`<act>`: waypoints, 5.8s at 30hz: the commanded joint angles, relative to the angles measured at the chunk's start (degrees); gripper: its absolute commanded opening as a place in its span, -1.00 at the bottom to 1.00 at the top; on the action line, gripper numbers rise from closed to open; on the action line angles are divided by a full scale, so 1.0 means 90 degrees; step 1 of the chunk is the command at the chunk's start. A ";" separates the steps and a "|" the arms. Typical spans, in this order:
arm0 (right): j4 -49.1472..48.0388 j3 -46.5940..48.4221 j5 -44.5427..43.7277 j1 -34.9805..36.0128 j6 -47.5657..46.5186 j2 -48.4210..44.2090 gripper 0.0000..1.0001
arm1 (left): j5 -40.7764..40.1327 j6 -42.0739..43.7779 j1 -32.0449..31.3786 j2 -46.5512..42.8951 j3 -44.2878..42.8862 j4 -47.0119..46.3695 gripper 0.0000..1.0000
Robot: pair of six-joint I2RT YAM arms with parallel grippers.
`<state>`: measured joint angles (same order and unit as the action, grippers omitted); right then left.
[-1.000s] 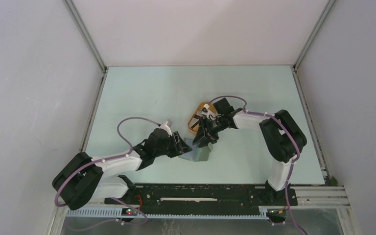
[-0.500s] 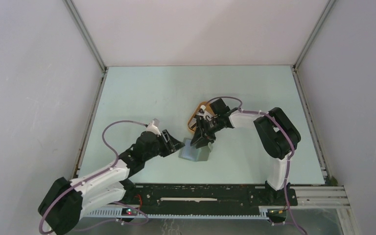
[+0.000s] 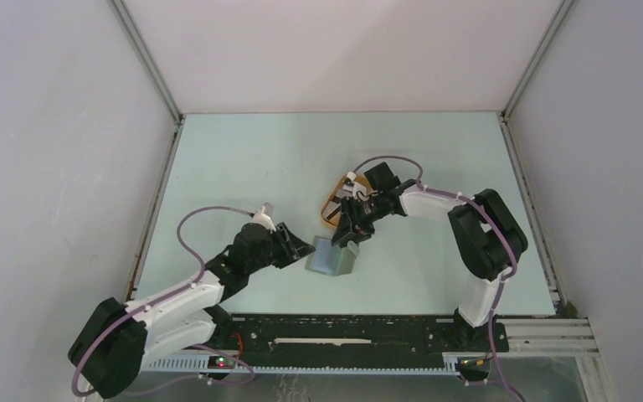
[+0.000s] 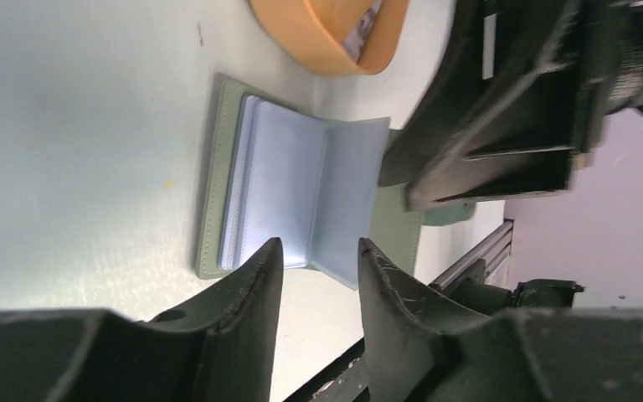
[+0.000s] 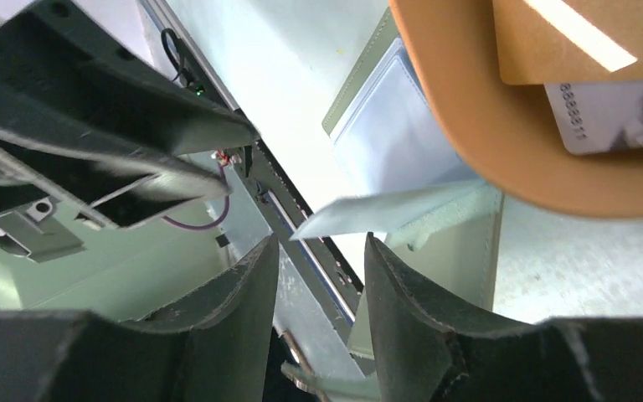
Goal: Put the credit cards into the card holder
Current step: Open the card holder at the center of the board, then pick up the credit card from the storage box.
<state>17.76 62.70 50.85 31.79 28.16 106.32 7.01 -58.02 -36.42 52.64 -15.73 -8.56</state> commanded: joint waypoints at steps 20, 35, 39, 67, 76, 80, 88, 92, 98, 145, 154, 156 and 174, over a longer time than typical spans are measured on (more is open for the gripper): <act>0.1410 -0.0362 0.1098 -0.0952 -0.4334 -0.2173 -0.09 | 0.1817 0.0493 -0.0978 0.4020 -0.1951 -0.1214 -0.48; 0.1485 -0.0041 0.0417 -0.0392 -0.3775 -0.0478 -0.48 | 0.1351 0.0542 -0.1144 0.3751 -0.2116 -0.0578 -0.45; 0.1791 0.0201 -0.0063 -0.0209 -0.3996 -0.0028 -0.54 | 0.1169 0.0552 -0.1138 0.3350 -0.2045 -0.0421 -0.43; 0.4553 0.3331 0.0138 -0.0973 -0.7173 -0.1009 -0.23 | 0.0623 0.1591 -0.0209 0.2009 -0.1813 0.0030 -0.30; 0.4863 0.4463 -0.0319 -0.0779 -1.0649 -0.0642 0.99 | -0.0367 0.2458 -0.0025 0.0995 -0.1838 0.0492 -0.21; 0.6502 0.6388 -0.0478 -0.0612 -1.1504 0.0779 0.83 | -0.1613 0.2858 0.0061 0.0327 -0.1768 0.0657 0.30; 0.6190 0.6980 -0.1108 -0.0284 -1.1582 0.2090 0.66 | -0.1095 0.2928 0.0873 0.0083 -0.1313 0.0222 0.99; 0.6165 0.7403 -0.1275 -0.0212 -1.1482 0.2695 0.56 | -0.0100 0.3024 0.1098 0.0693 -0.1206 -0.0342 0.72; 0.6238 0.7789 -0.1479 -0.0154 -1.1472 0.3329 0.45 | 0.1119 0.3110 0.1129 0.2235 -0.1835 -0.0545 0.38; 0.6193 0.6939 -0.2491 0.0129 -1.1299 0.3572 -0.16 | 0.1883 0.2062 0.1137 0.4584 -0.2775 -0.1098 0.23; 0.5817 0.6686 -0.2224 -0.0105 -1.1134 0.3075 -0.63 | 0.1898 0.1996 0.1137 0.4433 -0.2690 -0.1179 0.21; 0.5783 0.6644 -0.2159 -0.0146 -1.1120 0.2992 -0.84 | 0.1879 0.1975 0.1137 0.4387 -0.2651 -0.1205 0.21; 0.5498 0.6513 -0.1352 -0.0617 -1.0269 0.2493 -1.00 | 0.1623 0.1935 0.1219 0.3400 -0.2068 -0.1482 0.25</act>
<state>69.58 122.17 36.29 27.62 -67.96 133.05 22.65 -40.14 -26.22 86.76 -36.45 -19.29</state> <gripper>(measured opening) 0.007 0.620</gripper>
